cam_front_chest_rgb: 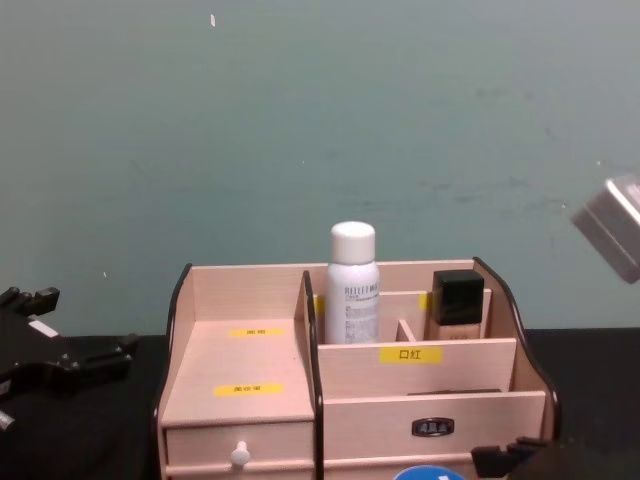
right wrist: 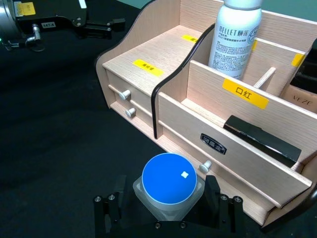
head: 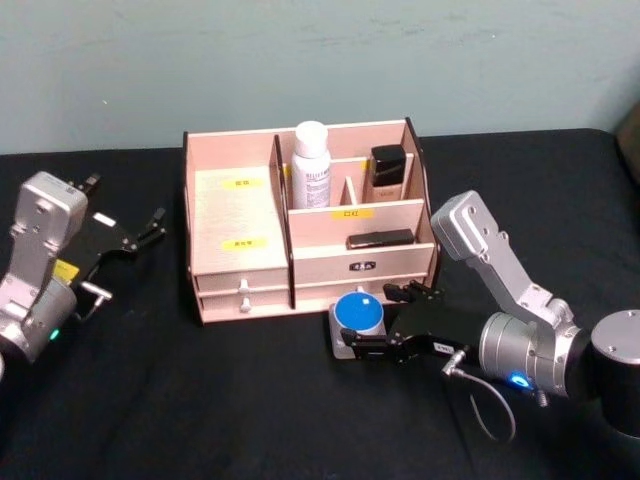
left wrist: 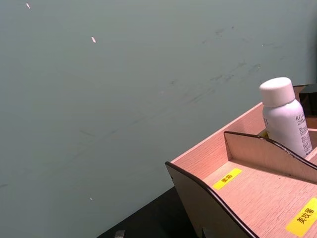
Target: Pick up the facial cleanser and watermelon frost from the table and place them into the tiered storage box.
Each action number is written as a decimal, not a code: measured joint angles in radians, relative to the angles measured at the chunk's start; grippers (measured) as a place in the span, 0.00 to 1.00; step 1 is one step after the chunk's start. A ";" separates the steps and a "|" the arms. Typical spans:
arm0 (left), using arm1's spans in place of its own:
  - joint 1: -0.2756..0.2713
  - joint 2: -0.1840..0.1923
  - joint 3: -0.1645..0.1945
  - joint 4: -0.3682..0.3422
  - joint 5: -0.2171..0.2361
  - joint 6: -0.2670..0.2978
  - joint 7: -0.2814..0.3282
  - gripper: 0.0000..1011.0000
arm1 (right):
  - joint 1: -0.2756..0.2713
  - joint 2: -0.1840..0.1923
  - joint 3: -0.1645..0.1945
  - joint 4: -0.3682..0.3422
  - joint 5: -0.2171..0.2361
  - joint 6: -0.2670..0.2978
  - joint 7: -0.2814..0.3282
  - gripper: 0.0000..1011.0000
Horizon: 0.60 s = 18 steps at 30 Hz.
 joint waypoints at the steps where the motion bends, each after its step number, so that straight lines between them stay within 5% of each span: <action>1: 0.000 0.000 0.000 0.000 0.000 0.000 0.000 1.00 | 0.001 -0.001 0.000 0.003 -0.001 -0.001 0.001 0.99; 18: 0.000 0.000 0.000 0.000 0.000 0.000 0.000 1.00 | 0.047 -0.039 -0.015 0.077 -0.022 -0.022 0.039 0.99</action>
